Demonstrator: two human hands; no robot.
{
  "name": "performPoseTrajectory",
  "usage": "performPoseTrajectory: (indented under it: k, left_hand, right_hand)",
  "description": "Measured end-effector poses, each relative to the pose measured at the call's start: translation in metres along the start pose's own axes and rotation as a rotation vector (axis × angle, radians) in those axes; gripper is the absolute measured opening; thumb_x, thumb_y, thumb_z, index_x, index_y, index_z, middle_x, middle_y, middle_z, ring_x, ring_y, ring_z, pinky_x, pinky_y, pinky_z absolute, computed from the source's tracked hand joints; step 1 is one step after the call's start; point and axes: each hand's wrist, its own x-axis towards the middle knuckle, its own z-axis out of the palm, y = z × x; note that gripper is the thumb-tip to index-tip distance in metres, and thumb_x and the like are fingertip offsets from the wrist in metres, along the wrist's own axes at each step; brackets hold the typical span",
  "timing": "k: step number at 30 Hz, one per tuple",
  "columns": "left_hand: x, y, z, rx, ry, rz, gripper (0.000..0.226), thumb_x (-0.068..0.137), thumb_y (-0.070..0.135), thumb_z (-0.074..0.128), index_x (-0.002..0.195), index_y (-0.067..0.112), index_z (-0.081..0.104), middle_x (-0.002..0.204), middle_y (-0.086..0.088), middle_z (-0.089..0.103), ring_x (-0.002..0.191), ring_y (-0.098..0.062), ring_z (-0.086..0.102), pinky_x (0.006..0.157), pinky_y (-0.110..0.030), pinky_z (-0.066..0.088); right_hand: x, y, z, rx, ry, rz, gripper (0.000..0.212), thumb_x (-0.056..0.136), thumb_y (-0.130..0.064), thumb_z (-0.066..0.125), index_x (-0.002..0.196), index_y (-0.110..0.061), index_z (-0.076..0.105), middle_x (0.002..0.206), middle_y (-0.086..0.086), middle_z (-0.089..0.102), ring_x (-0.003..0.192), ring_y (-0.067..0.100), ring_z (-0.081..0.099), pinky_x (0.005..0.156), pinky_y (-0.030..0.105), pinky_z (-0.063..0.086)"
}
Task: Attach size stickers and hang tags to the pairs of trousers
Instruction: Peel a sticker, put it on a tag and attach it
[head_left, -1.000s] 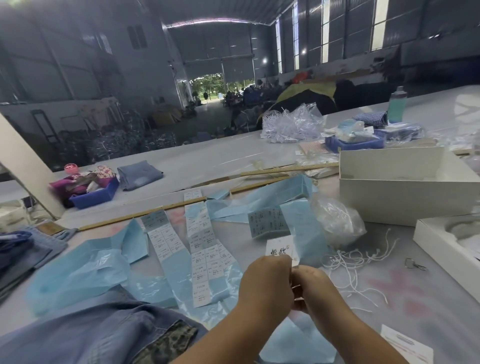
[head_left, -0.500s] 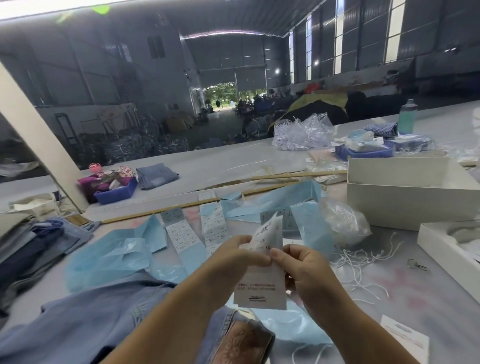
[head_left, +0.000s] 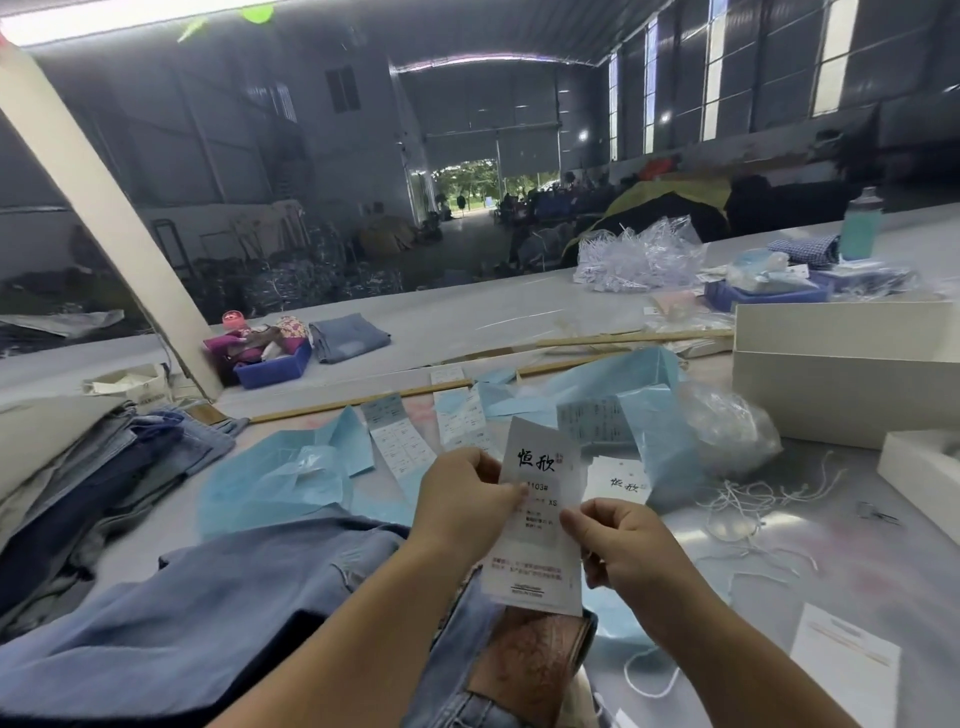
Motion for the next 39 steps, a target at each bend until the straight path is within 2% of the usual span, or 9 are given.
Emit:
performPoseTrajectory:
  k: [7,13,18,22,25,28,33,36,39]
  left_hand:
    - [0.032,-0.015,0.029,0.086,0.074,0.061,0.023,0.091,0.019,0.066,0.072,0.014,0.052,0.077,-0.002,0.064,0.074,-0.02,0.065,0.062,-0.038,0.059]
    - [0.058,-0.028,0.025,-0.071,0.019,-0.048,0.021,0.097,0.024,0.058,0.084,0.01,0.049,0.089,-0.003,0.069,0.084,-0.023,0.068,0.067,-0.045,0.061]
    - [0.054,-0.037,0.036,0.041,-0.079,-0.002,0.013,0.096,0.03,0.059,0.087,0.02,0.058,0.087,0.006,0.07,0.08,-0.008,0.067,0.055,-0.015,0.049]
    - [0.05,-0.03,0.029,-0.08,-0.079,-0.057,0.011,0.095,0.023,0.06,0.093,0.012,0.06,0.09,0.001,0.072,0.083,-0.017,0.07,0.063,-0.031,0.058]
    - [0.04,-0.016,0.017,-0.2,-0.044,-0.082,0.006,0.093,0.016,0.061,0.095,0.011,0.061,0.088,-0.001,0.074,0.08,-0.02,0.072,0.068,-0.038,0.061]
    - [0.019,-0.004,0.003,-0.217,-0.01,-0.032,0.006,0.09,0.013,0.061,0.092,0.018,0.059,0.085,0.002,0.074,0.074,-0.019,0.072,0.062,-0.035,0.062]
    - [-0.028,0.005,-0.03,-0.083,0.062,0.163,0.042,0.087,0.014,0.053,0.109,0.047,0.042,0.079,-0.003,0.072,0.065,-0.023,0.068,0.054,-0.044,0.058]
    - [-0.054,-0.003,-0.053,0.082,0.089,0.275,0.071,0.088,0.014,0.049,0.134,0.06,0.021,0.085,0.004,0.069,0.061,-0.016,0.065,0.046,-0.029,0.051]
    - [-0.077,-0.011,-0.069,0.145,0.079,0.265,0.041,0.092,0.019,0.048,0.123,0.044,0.056,0.092,0.011,0.066,0.066,-0.001,0.061,0.047,-0.014,0.044]
  right_hand:
    - [0.046,0.018,-0.032,-0.089,0.115,0.085,0.023,0.095,-0.015,0.06,0.08,0.0,0.068,0.073,0.026,0.066,0.065,0.03,0.055,0.06,0.045,0.049]
    - [0.1,0.056,-0.08,-0.557,0.446,0.109,0.039,0.092,-0.021,0.063,0.059,-0.001,0.056,0.064,0.017,0.065,0.055,0.023,0.052,0.053,0.031,0.032]
    - [0.12,0.067,-0.083,-0.78,0.43,0.205,0.043,0.092,-0.031,0.057,0.06,-0.002,0.058,0.066,0.016,0.064,0.062,0.028,0.056,0.054,0.035,0.034]
    - [0.1,0.049,-0.077,-0.939,0.544,0.068,0.028,0.091,-0.022,0.054,0.066,-0.011,0.058,0.073,0.007,0.062,0.062,0.023,0.051,0.056,0.032,0.039]
    - [0.077,0.023,-0.06,-0.879,0.484,-0.281,0.014,0.091,-0.006,0.055,0.092,-0.007,0.069,0.09,0.009,0.068,0.073,0.022,0.056,0.062,0.031,0.045]
    - [0.045,-0.012,-0.033,-0.696,0.34,-0.483,0.016,0.089,-0.001,0.063,0.097,-0.014,0.07,0.082,-0.005,0.067,0.065,0.007,0.057,0.052,0.012,0.044]
    - [0.0,-0.069,0.007,-0.172,0.065,-0.395,0.032,0.081,-0.002,0.072,0.098,-0.029,0.066,0.076,-0.006,0.067,0.072,0.012,0.065,0.062,0.019,0.055]
    - [-0.017,-0.087,0.036,0.176,-0.077,-0.34,0.037,0.08,0.013,0.065,0.1,-0.018,0.069,0.076,0.003,0.061,0.071,0.018,0.064,0.064,0.026,0.057]
    - [-0.029,-0.094,0.071,0.44,-0.199,-0.246,0.035,0.078,0.018,0.06,0.103,-0.006,0.066,0.073,0.005,0.06,0.066,0.018,0.062,0.06,0.025,0.057]
